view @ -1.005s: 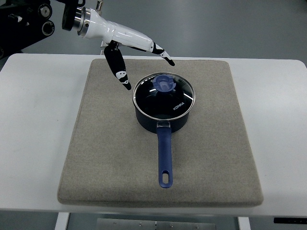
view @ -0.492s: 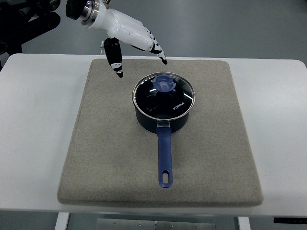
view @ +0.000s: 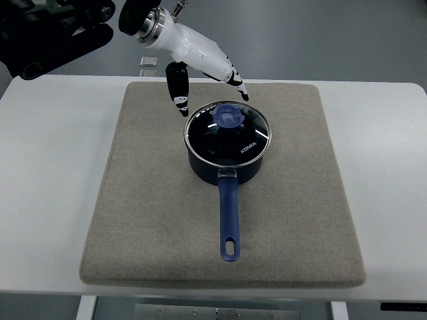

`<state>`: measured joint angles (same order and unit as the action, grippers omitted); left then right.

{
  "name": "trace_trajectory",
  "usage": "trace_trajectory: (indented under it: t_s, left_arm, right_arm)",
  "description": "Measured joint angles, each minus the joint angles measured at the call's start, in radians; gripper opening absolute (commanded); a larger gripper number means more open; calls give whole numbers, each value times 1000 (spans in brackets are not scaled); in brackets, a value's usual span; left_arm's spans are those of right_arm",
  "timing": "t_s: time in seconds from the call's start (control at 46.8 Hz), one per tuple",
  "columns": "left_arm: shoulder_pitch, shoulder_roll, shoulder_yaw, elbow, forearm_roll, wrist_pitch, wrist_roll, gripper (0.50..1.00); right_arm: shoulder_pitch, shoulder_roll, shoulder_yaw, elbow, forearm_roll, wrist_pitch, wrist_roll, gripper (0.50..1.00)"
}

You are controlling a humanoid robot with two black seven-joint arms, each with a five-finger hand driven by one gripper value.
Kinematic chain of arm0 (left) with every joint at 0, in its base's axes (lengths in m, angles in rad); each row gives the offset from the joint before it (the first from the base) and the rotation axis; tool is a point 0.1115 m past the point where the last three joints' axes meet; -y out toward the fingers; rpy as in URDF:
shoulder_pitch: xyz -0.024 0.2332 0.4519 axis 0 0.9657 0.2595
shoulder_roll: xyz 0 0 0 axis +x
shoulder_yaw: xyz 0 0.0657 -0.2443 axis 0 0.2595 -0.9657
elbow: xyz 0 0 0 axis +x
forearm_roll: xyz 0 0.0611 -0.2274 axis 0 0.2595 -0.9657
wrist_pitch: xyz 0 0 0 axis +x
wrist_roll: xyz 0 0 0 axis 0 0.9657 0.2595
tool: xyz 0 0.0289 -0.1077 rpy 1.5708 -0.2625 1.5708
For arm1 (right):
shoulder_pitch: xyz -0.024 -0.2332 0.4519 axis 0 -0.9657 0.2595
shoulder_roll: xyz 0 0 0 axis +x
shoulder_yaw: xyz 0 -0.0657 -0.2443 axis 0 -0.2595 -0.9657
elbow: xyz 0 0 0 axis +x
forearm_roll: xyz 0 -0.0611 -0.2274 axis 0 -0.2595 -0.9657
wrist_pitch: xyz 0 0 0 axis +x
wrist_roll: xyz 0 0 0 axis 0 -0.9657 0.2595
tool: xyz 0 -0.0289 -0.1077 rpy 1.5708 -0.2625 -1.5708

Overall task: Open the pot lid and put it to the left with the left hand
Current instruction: 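Swing the left hand over the saucepan toward the blue lid knob, then lower the left hand onto the glass lid around the blue knob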

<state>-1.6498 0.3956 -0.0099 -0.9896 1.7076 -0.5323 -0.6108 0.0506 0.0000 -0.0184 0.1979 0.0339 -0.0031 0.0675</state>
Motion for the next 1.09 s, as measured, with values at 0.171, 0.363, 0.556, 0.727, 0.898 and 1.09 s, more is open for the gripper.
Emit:
trace_trajectory:
  t_s: [0.171, 0.363, 0.556, 0.727, 0.898, 1.09]
  left_arm:
    - [8, -28, 0, 23, -1, 0, 0, 988]
    - [42, -72, -25, 66, -1, 5, 0, 988]
    - [63, -88, -48, 69, -6, 8, 0, 988]
    - [71, -92, -50, 69, -7, 8, 0, 988]
    - [74, -90, -39, 68, 1, 6, 0, 988]
    - [77, -89, -36, 69, 6, 6, 0, 988]
  right_arm:
    - [0, 0, 0, 0, 0, 0, 0, 917]
    - [0, 0, 0, 0, 0, 0, 0, 917]
    - [0, 0, 0, 0, 0, 0, 0, 917]
    - [0, 0, 0, 0, 0, 0, 0, 917]
    - [0, 0, 0, 0, 0, 0, 0, 917]
    - [0, 0, 0, 0, 0, 0, 0, 917]
